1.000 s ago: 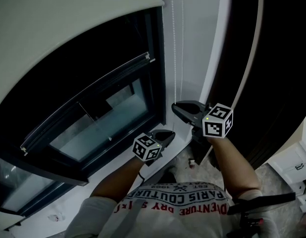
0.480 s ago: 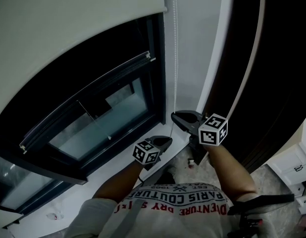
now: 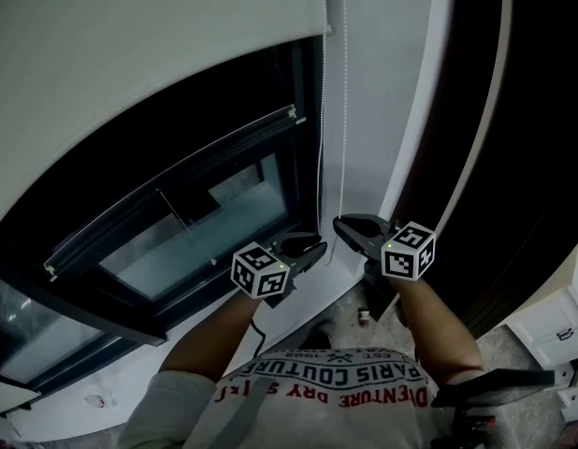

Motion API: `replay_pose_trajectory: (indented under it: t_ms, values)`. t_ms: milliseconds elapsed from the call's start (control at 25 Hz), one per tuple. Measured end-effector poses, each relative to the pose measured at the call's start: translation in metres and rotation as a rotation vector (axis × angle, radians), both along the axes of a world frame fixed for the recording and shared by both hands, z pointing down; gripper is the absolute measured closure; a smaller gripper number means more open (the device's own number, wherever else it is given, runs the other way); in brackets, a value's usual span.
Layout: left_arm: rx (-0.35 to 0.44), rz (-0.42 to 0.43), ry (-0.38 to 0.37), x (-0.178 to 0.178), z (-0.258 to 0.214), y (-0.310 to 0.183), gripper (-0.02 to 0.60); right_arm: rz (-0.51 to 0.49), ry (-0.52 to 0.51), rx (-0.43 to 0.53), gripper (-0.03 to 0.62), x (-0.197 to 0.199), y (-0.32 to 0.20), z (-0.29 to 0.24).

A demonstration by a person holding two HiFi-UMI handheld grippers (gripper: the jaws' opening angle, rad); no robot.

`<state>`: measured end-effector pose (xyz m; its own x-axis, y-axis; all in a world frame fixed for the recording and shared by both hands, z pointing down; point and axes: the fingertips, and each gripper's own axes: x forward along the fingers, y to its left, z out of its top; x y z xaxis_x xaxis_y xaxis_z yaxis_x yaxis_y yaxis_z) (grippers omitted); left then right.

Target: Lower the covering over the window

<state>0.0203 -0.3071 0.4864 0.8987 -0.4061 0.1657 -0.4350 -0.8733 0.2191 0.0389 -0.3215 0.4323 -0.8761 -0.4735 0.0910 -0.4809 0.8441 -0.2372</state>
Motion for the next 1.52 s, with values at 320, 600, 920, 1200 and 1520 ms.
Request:
replay_pose_trajectory:
  t_ms: [320,600,920,1200,1520]
  values:
    - [0.131,0.07,0.105,0.016,-0.131,-0.02,0.495,-0.016,-0.009,-0.002,0.588,-0.002,0.005,-0.001]
    - [0.23,0.075,0.166,0.03,-0.209,-0.034,0.495,-0.027,-0.016,-0.008,0.588,-0.005,0.009,-0.001]
    - [0.221,0.001,0.168,0.031,-0.24,-0.048,0.572,-0.02,-0.031,-0.015,0.588,-0.002,0.006,0.0]
    - [0.246,-0.027,0.182,0.028,-0.239,-0.045,0.575,-0.015,-0.076,-0.03,0.588,-0.001,0.007,-0.002]
    - [0.208,-0.02,0.153,0.031,-0.208,-0.042,0.575,-0.028,-0.047,-0.094,0.588,0.001,0.015,0.029]
